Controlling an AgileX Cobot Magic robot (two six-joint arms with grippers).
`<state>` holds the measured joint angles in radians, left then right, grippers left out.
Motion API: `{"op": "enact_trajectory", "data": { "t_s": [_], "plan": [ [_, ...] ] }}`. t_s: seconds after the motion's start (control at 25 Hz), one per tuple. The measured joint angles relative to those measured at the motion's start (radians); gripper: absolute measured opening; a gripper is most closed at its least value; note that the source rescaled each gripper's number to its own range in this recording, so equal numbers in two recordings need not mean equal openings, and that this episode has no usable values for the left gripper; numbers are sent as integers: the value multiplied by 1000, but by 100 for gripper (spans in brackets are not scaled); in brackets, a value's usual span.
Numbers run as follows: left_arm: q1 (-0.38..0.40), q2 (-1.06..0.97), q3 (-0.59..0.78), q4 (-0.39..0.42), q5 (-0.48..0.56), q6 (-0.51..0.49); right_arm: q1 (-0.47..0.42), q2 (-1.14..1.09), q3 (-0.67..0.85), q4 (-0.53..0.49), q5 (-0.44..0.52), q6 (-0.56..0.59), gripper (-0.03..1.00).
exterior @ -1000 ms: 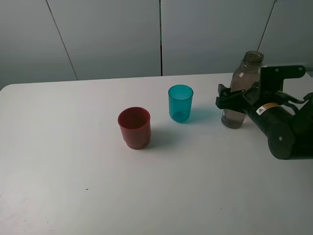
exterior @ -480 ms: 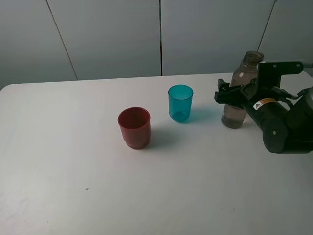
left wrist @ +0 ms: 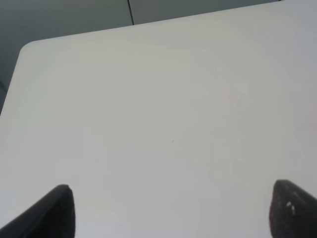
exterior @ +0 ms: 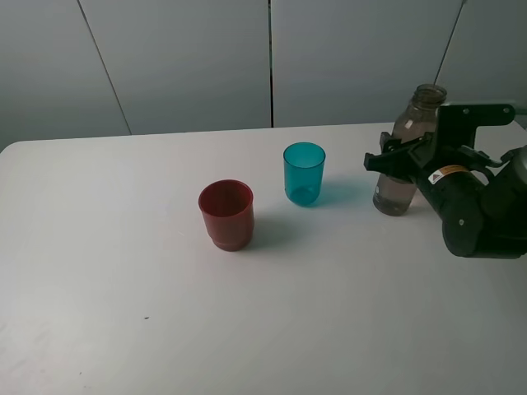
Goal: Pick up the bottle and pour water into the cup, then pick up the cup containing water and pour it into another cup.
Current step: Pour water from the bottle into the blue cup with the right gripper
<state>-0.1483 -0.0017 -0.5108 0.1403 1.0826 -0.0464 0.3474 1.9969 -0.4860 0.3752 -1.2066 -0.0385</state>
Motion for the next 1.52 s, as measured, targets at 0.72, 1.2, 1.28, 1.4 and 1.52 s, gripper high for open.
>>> {"op": "enact_trajectory", "data": {
  "t_s": [0.72,1.2,1.28,1.4,1.52],
  "plan": [
    [0,0,0,0,0,0,0,0,0,2,0,-7,0],
    [0,0,0,0,0,0,0,-174,-78,-5,298,-554,0],
    [0,0,0,0,0,0,0,-182,-123,-7,400,-656,0],
    [0,0,0,0,0,0,0,-183,-179,-24,498,-768,0],
    [0,0,0,0,0,0,4,-183,-217,-24,524,-880,0]
  ]
}}
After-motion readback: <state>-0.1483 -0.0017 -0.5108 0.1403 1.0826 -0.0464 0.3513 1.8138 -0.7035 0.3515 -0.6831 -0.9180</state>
